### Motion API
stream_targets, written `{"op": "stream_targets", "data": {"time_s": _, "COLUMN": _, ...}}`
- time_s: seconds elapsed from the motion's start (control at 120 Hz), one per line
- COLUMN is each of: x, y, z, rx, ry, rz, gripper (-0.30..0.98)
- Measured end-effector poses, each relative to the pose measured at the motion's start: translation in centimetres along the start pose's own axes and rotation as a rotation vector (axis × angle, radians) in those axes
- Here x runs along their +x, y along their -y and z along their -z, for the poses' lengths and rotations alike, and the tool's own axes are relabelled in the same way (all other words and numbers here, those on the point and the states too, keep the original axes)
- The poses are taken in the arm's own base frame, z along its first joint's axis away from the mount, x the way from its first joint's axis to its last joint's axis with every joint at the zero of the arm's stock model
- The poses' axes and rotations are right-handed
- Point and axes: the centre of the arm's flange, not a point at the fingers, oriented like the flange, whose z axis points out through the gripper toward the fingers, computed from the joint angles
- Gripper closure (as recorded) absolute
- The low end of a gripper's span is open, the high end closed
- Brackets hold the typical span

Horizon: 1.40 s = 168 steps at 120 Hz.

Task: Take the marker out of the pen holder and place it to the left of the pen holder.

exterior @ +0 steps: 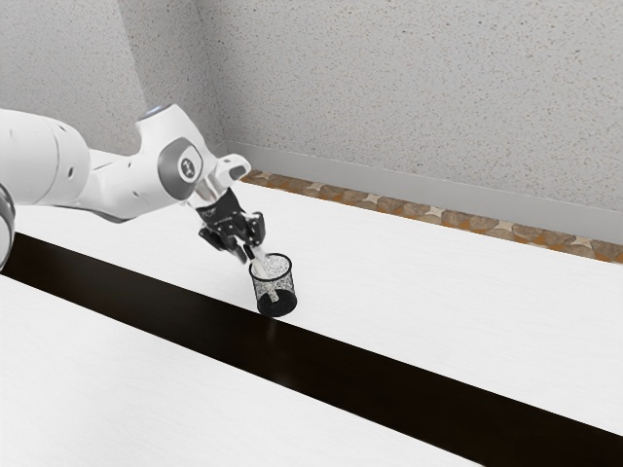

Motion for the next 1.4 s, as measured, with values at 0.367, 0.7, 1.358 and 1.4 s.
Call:
{"op": "stream_targets", "data": {"time_s": 0.367, "x": -0.1, "y": -0.5, "z": 1.4, "rx": 0.001, "ry": -0.018, "rz": -0.008, "gripper": 0.73}}
{"op": "stream_targets", "data": {"time_s": 0.7, "x": -1.4, "y": -1.7, "z": 13.7, "rx": 0.069, "ry": -0.133, "rz": -0.066, "gripper": 0.77}}
{"op": "stream_targets", "data": {"time_s": 1.358, "x": -1.5, "y": 3.7, "z": 20.6, "rx": 0.184, "ry": -0.112, "rz": -0.043, "gripper": 0.15}}
{"op": "stream_targets", "data": {"time_s": 1.4, "x": -2.2, "y": 0.3, "z": 23.3, "rx": 0.205, "ry": -0.112, "rz": -0.114, "gripper": 0.12}}
